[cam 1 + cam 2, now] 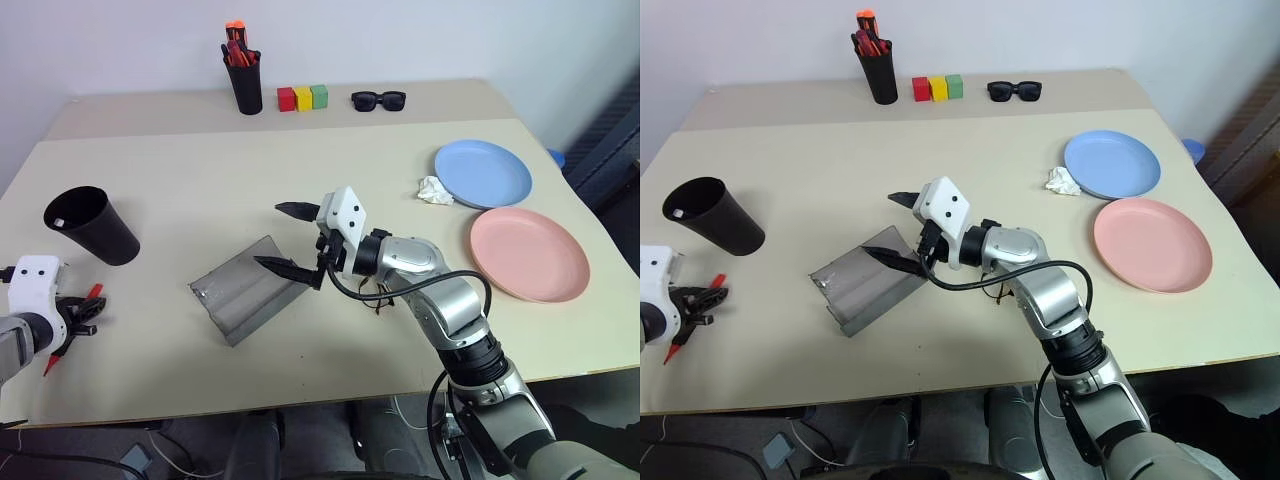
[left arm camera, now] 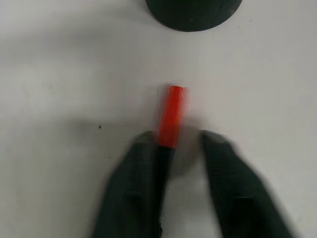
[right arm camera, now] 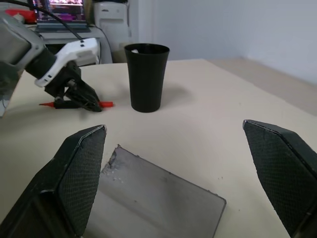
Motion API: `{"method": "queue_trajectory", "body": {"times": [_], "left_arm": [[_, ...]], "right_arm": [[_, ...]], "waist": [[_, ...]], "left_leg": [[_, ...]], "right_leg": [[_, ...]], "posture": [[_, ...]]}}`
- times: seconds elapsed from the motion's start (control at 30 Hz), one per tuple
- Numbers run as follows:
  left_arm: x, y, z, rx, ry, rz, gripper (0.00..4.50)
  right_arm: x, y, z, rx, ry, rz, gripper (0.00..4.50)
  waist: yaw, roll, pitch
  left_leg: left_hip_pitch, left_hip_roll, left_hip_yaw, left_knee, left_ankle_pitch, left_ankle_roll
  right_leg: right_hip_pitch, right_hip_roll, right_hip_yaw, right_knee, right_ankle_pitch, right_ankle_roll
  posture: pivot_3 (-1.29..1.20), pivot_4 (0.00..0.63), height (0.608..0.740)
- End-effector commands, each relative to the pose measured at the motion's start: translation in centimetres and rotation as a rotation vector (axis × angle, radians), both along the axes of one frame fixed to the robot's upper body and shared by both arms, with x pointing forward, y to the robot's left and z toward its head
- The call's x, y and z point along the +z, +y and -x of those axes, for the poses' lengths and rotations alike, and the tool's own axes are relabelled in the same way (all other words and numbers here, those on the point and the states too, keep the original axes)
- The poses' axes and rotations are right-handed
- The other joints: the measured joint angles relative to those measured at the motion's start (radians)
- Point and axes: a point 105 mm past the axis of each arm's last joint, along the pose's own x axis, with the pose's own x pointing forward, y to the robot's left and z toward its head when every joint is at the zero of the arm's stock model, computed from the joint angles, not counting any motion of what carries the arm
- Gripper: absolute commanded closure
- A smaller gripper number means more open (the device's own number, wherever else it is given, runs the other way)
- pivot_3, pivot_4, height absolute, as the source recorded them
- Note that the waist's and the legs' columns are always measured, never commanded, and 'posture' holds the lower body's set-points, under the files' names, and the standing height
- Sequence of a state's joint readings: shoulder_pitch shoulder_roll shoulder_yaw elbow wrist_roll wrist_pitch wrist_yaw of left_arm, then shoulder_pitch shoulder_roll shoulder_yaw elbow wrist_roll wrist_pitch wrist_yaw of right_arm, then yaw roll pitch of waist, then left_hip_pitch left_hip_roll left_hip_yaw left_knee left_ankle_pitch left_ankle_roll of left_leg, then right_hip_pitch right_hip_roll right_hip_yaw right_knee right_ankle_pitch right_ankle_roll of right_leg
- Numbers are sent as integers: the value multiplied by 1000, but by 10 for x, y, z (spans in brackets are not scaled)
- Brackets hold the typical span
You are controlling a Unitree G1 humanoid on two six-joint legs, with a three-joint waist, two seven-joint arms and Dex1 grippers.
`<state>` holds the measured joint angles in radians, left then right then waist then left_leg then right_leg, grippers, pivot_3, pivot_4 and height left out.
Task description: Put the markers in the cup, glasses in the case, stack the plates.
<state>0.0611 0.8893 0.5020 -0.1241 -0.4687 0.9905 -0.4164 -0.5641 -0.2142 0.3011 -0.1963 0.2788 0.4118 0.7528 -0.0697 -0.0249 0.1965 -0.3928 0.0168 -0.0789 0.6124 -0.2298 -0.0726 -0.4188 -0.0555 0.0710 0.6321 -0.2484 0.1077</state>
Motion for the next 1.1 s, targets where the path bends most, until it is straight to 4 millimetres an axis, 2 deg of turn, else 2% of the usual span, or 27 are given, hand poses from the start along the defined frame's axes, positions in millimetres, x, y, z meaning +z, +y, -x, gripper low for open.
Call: {"method": "queue_trajectory", "body": {"times": [0.03,0.1,0.17,0.23,0.3,0.4,0.47,0.57,0.63,0.73,0.83,1.1], "left_arm": [[7,17,0,60,-13,-85,4463],[20,34,-1,160,-83,-111,4463],[44,61,-1,293,-190,-218,4463],[92,83,-4,429,-438,-315,4463],[129,90,-2,503,-637,-375,4463],[191,72,-4,477,-964,-389,4463],[209,54,-12,402,-1064,-372,4463],[219,16,-34,229,-1118,-372,4463],[219,2,-42,177,-1134,-372,4463],[204,-27,-68,71,-1116,-358,4463],[190,-33,-79,48,-1096,-358,4463],[164,-34,-86,66,-1080,-290,4463]], "right_arm": [[10,3,8,28,-41,-18,0],[10,3,8,30,-41,-18,0],[10,3,9,34,-40,-17,0],[9,4,9,41,-38,-15,0],[9,4,9,48,-38,-13,0],[13,5,5,34,-50,-29,0],[20,5,-2,-4,-64,-61,0],[34,6,-18,-93,-82,-134,0],[38,7,-21,-107,-82,-154,0],[47,12,-21,-112,-92,-198,0],[48,15,-20,-110,-96,-205,0],[46,14,-17,-111,-94,-207,0]], "waist": [[0,0,0],[0,0,0],[1,-1,0],[2,-2,0],[8,-5,-1],[20,-5,-1],[25,-5,-1],[27,-5,-1],[26,-5,-1],[26,-5,-1],[21,-5,-1],[14,-5,-1]], "left_leg": [[0,0,0,0,0,0],[0,0,0,0,0,0],[0,0,0,0,0,0],[0,0,0,0,0,0],[-1,0,-1,0,0,0],[-2,0,0,1,1,-1],[-2,-1,0,1,1,-2],[-2,-1,0,1,1,-3],[-1,-1,0,1,2,-3],[-2,-1,0,0,2,-3],[-2,-1,0,0,2,-3],[-2,0,0,1,2,-3]], "right_leg": [[0,0,0,0,0,0],[0,0,0,0,0,0],[0,0,0,0,0,0],[0,0,0,0,0,1],[0,0,-1,0,2,3],[0,-1,-1,-1,2,4],[0,-2,-1,-2,3,4],[0,-1,-1,-1,3,5],[0,-1,-1,0,3,5],[0,-1,-1,0,3,6],[0,-1,-1,0,4,6],[0,0,-1,1,4,7]], "posture": [[0,150,740],[0,150,740],[0,150,740],[0,150,740],[0,150,740],[0,150,740],[0,150,740],[0,150,740],[0,150,740],[0,150,740],[0,150,740],[0,150,740]]}}
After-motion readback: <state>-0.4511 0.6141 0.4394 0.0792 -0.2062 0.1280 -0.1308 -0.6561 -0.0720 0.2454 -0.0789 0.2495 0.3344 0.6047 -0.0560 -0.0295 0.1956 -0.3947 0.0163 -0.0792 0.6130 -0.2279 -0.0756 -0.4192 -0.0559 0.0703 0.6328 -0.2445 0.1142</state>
